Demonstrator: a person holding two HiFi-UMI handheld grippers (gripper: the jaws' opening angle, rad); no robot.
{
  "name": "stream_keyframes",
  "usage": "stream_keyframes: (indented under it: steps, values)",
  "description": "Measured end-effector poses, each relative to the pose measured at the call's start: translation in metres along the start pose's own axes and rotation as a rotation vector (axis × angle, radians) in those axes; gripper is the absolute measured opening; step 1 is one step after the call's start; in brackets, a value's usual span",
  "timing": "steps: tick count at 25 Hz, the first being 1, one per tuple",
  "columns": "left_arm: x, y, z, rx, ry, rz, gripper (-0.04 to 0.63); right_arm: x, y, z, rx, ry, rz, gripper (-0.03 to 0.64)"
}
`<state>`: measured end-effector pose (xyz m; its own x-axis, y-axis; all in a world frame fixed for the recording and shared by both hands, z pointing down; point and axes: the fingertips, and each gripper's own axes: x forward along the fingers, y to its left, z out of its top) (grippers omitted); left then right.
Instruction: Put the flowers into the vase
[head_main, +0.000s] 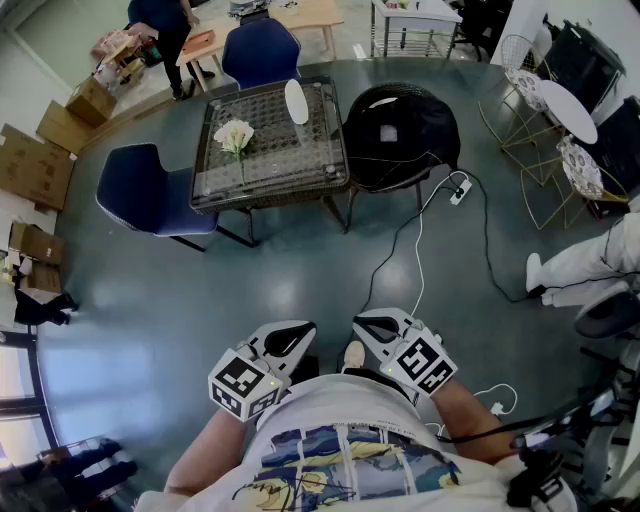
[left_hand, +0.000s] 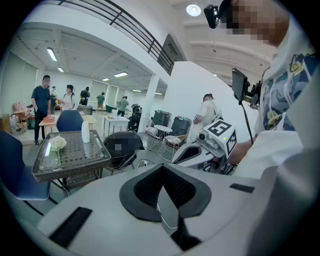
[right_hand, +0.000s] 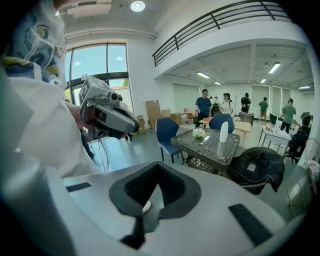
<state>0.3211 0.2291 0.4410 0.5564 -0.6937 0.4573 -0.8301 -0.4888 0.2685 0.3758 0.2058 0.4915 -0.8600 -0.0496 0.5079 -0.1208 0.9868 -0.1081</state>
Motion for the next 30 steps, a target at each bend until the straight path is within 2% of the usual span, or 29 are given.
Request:
stream_keyframes:
  steps: [11, 17, 21, 25, 30]
  values:
    - [-0.008, -0.007, -0.011, -0.008, -0.002, 0.028, 0.009, -0.006, 0.01, -0.004, -0.006, -0.008, 0.009, 0.008]
    - [-0.021, 0.008, -0.006, -0.032, -0.02, 0.07, 0.009, 0.008, 0.0, 0.002, 0.008, 0.003, 0.044, 0.009]
    - [-0.027, 0.034, -0.014, -0.064, -0.016, 0.074, 0.009, 0.037, -0.007, 0.01, 0.014, 0.022, 0.057, 0.011]
    - [-0.027, 0.071, -0.007, -0.064, -0.021, 0.051, 0.009, 0.066, -0.022, 0.02, 0.052, 0.047, 0.033, 0.014]
    - [-0.033, 0.137, 0.019, -0.042, -0.064, 0.021, 0.009, 0.115, -0.052, 0.051, 0.05, 0.092, -0.004, 0.094]
